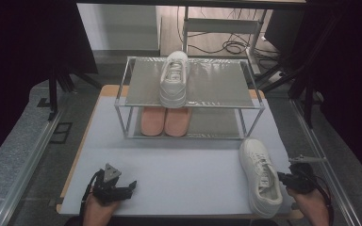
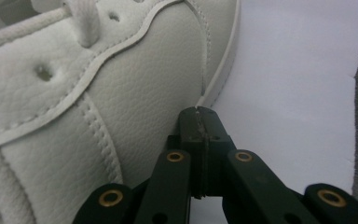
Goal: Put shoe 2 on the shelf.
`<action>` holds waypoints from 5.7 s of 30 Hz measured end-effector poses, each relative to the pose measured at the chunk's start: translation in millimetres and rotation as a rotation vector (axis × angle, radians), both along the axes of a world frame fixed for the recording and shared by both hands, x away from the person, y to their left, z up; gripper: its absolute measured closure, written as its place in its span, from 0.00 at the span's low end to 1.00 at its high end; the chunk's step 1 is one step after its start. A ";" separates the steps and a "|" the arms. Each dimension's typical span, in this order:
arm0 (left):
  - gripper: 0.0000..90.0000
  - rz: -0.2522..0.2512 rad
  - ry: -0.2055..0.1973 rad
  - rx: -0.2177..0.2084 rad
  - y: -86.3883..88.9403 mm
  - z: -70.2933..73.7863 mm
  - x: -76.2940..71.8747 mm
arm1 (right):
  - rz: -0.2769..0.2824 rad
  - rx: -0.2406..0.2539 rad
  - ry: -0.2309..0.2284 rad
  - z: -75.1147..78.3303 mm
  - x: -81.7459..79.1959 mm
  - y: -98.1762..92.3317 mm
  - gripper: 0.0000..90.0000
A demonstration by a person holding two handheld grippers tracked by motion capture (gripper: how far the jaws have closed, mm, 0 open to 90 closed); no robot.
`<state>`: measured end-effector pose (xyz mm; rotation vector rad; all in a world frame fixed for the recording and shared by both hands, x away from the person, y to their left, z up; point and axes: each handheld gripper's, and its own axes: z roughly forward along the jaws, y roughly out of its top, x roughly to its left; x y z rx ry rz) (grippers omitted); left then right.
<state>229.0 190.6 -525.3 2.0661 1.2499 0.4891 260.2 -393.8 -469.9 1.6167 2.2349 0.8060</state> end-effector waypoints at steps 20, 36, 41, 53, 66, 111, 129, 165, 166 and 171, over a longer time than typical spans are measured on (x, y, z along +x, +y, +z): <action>0.17 0.000 0.000 0.000 0.0 0.0 0.0 | 0.089 0.013 0.000 -1.5 16.0 42.2 1.00; 0.17 0.000 0.000 0.000 0.0 0.0 0.0 | 0.222 0.027 0.003 -3.4 32.0 99.4 1.00; 0.17 0.000 0.000 -0.001 0.0 0.0 0.0 | 0.269 0.028 0.003 -4.1 37.5 120.7 1.00; 0.17 -0.001 0.000 0.001 0.2 0.0 -0.1 | 0.371 0.051 0.028 -4.7 52.8 156.4 1.00; 0.17 0.000 0.000 -0.002 0.0 -0.1 -0.1 | 0.464 0.051 0.075 -2.6 72.0 181.9 1.00; 0.17 0.002 -0.003 -0.002 0.0 -0.2 -0.7 | 0.495 0.024 0.051 27.7 80.2 176.4 0.69; 0.17 0.003 -0.006 -0.002 -0.2 -0.3 -0.6 | 0.574 0.063 0.068 56.3 40.7 161.3 0.64; 0.17 0.002 -0.002 -0.002 -0.1 -0.1 -0.6 | 0.607 0.010 0.209 41.7 53.5 192.6 0.90; 0.17 0.003 -0.002 -0.002 -0.1 -0.1 -0.6 | 0.597 0.024 0.215 41.8 54.8 191.3 0.90; 0.17 0.002 -0.001 -0.002 0.0 -0.1 -0.5 | 0.572 0.101 0.244 42.9 61.0 184.5 0.91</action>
